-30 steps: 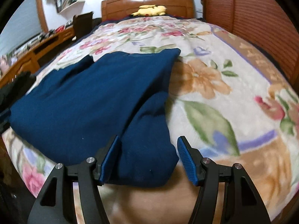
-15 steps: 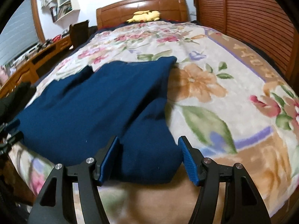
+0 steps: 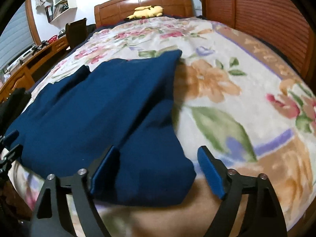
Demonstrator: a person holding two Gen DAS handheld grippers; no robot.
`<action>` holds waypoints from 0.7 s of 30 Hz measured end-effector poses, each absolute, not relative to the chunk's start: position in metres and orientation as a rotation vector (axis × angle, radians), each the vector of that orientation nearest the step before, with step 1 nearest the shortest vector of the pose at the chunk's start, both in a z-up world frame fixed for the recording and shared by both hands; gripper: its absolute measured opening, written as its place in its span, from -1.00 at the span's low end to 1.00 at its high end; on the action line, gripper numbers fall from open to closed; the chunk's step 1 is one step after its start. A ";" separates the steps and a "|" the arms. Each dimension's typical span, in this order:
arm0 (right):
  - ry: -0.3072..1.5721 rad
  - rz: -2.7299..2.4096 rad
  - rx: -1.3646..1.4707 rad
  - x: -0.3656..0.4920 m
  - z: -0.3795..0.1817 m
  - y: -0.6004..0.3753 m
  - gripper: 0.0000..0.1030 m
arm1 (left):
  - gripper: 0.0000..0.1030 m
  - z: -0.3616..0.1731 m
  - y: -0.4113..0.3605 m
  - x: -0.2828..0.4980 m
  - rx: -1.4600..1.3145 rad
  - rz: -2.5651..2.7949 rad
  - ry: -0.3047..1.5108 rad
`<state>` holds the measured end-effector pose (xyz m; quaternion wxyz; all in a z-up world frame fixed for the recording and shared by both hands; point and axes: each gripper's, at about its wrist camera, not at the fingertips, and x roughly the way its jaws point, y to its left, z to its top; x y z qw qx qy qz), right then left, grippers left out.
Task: Fold large clothes
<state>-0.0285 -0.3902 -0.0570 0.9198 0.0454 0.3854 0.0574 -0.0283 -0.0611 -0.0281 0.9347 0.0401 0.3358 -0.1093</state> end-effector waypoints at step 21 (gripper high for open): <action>0.862 0.206 0.247 -0.018 -0.065 -0.390 0.34 | 0.56 -0.039 -0.062 -0.024 0.081 -0.243 0.696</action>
